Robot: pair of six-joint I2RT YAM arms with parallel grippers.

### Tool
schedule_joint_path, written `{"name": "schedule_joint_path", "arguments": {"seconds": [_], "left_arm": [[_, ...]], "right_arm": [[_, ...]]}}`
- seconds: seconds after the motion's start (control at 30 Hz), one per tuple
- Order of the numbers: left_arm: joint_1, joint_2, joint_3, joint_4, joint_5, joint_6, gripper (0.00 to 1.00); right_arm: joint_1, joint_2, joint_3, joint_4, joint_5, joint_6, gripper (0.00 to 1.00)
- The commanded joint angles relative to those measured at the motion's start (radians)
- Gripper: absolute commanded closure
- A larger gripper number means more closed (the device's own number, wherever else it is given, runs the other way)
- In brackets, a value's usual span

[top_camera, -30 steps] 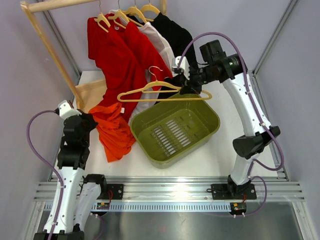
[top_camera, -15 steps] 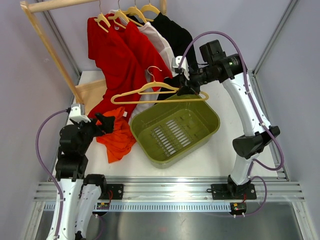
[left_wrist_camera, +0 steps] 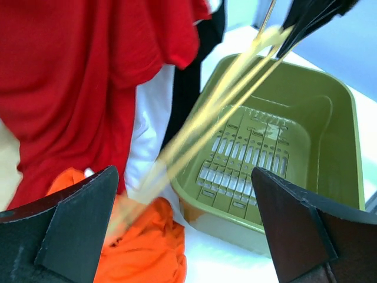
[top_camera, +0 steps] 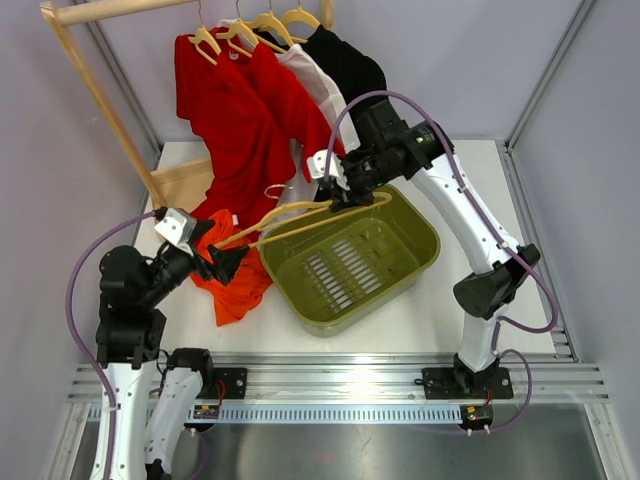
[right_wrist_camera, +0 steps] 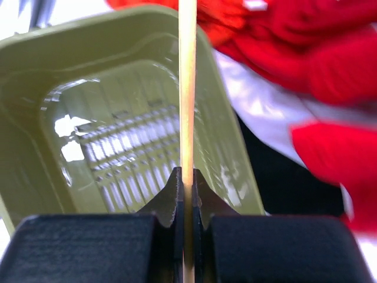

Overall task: Remove the t-shirt from the hanger
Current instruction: Pass the hanger from the right arm to the left

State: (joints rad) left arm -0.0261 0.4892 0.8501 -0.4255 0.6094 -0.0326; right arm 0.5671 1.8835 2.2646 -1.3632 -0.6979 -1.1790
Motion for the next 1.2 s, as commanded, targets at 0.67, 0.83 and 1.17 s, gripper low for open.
{"name": "schedule_joint_path", "arguments": {"seconds": [0.67, 0.83, 1.17], "left_arm": [[-0.006, 0.029, -0.054, -0.038, 0.288, 0.376, 0.06], [-0.006, 0.028, -0.06, -0.027, 0.386, 0.355, 0.2], [-0.008, 0.038, -0.06, -0.018, 0.457, 0.301, 0.65]], "right_arm": [[0.071, -0.247, -0.204, -0.27, -0.117, -0.156, 1.0], [0.071, -0.251, -0.237, -0.257, -0.115, -0.151, 1.0], [0.07, -0.202, -0.205, -0.266, -0.126, -0.143, 1.0]]}}
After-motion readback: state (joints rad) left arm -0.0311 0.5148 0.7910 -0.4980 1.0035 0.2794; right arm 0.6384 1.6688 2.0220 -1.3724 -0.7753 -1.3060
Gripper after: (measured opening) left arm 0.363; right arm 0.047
